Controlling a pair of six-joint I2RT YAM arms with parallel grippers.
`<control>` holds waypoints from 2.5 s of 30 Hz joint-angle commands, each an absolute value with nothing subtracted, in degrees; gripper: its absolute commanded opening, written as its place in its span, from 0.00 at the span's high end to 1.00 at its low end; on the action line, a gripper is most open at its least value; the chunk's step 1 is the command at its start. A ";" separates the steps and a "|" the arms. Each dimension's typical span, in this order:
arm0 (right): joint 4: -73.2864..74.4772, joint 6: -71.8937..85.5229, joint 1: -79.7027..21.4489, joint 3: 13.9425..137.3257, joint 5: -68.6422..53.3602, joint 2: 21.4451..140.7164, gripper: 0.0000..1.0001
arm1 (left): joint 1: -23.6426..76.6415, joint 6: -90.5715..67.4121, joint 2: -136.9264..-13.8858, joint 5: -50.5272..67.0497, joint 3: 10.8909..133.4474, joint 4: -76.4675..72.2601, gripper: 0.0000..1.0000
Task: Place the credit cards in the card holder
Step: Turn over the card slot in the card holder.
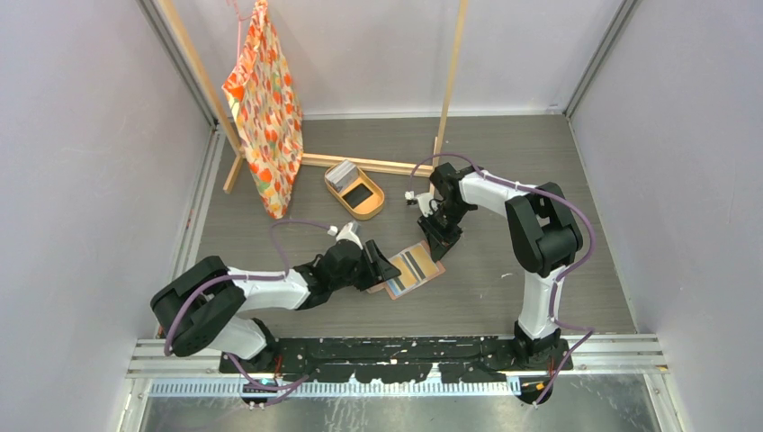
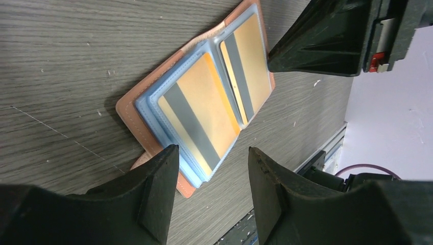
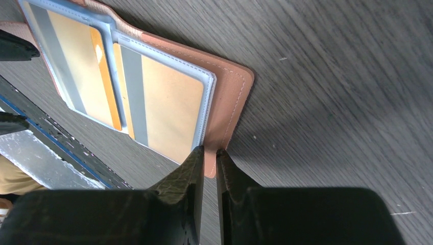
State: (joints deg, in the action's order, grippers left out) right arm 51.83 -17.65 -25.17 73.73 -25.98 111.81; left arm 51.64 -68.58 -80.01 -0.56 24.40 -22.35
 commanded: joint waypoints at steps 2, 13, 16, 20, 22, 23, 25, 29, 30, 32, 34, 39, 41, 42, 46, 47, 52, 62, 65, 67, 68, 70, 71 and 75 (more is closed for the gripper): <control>52.92 -17.92 -25.63 75.25 -25.41 112.32 0.80 | 51.86 -68.71 -81.52 -0.61 26.01 -24.80 0.46; 53.00 -17.96 -25.72 75.32 -25.45 112.22 0.80 | 51.86 -69.15 -82.89 -0.28 26.18 -26.46 0.46; 53.00 -17.95 -25.73 75.32 -25.41 112.21 0.80 | 51.86 -69.25 -83.38 -0.26 26.46 -27.04 0.46; 53.09 -18.04 -25.79 75.30 -25.42 112.28 0.80 | 51.86 -69.15 -82.99 -0.26 26.97 -26.87 0.47; 53.09 -18.07 -25.76 75.28 -25.42 112.32 0.80 | 51.86 -69.16 -82.50 -0.26 26.98 -26.60 0.47; 53.10 -18.09 -25.82 75.26 -25.40 112.30 0.80 | 51.86 -69.10 -82.15 -0.26 26.98 -26.41 0.47; 53.11 -18.04 -25.85 75.33 -25.48 112.31 0.80 | 51.86 -68.95 -81.50 -0.26 26.98 -26.04 0.47; 53.19 -18.09 -25.84 75.37 -25.43 112.24 0.80 | 51.86 -68.59 -80.49 -0.26 27.31 -25.44 0.47; 53.21 -18.07 -25.91 75.38 -25.43 112.26 0.80 | 51.86 -68.54 -80.36 -0.26 27.41 -25.45 0.47; 53.18 -18.06 -25.84 75.40 -25.45 112.28 0.80 | 51.86 -68.44 -80.25 -0.26 27.59 -25.60 0.47; 53.11 -18.01 -25.88 75.38 -25.39 112.24 0.80 | 51.86 -68.36 -80.16 -0.26 27.72 -25.90 0.48; 53.01 -17.98 -25.84 75.39 -25.29 111.62 0.80 | 51.86 -68.16 -80.28 -0.26 28.38 -26.36 0.48; 53.00 -17.97 -25.87 75.39 -25.24 111.41 0.80 | 51.86 -68.04 -80.61 -0.26 28.83 -26.56 0.48; 53.00 -17.94 -25.91 75.34 -25.23 111.44 0.80 | 51.86 -68.07 -80.86 -0.26 28.96 -26.93 0.48; 53.02 -17.89 -25.92 75.46 -25.36 111.27 0.80 | 51.86 -68.03 -82.01 1.12 29.45 -28.49 0.49; 53.00 -17.90 -25.85 75.48 -25.35 111.18 0.80 | 51.83 -68.10 -82.15 1.44 29.46 -28.93 0.49; 53.01 -17.89 -25.86 75.47 -25.41 111.09 0.80 | 51.84 -67.84 -82.05 1.28 29.54 -30.41 0.49; 53.13 -18.01 -25.86 75.42 -25.46 110.99 0.79 | 51.86 -67.08 -82.73 2.58 29.87 -33.07 0.49; 53.16 -17.93 -25.85 75.49 -25.41 111.00 0.79 | 51.86 -67.06 -83.42 3.17 29.66 -34.38 0.49; 53.23 -17.93 -25.86 75.54 -25.46 110.96 0.79 | 51.86 -66.95 -84.06 3.74 29.79 -35.56 0.49; 53.16 -17.90 -25.86 75.44 -25.42 110.91 0.78 | 51.86 -66.78 -84.37 4.28 29.98 -36.10 0.49; 53.16 -18.00 -25.86 75.50 -25.44 110.87 0.78 | 51.84 -66.48 -85.17 5.06 30.58 -36.33 0.49; 53.19 -18.00 -25.84 75.55 -25.50 110.88 0.78 | 51.85 -66.45 -85.59 5.20 30.91 -36.34 0.49; 53.21 -17.94 -25.90 75.55 -25.49 110.55 0.78 | 51.86 -66.32 -87.79 5.09 32.11 -36.82 0.49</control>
State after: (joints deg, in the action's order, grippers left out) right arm 52.29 -17.67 -25.45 73.84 -25.58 111.81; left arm 51.64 -67.85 -86.15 4.21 29.32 -32.99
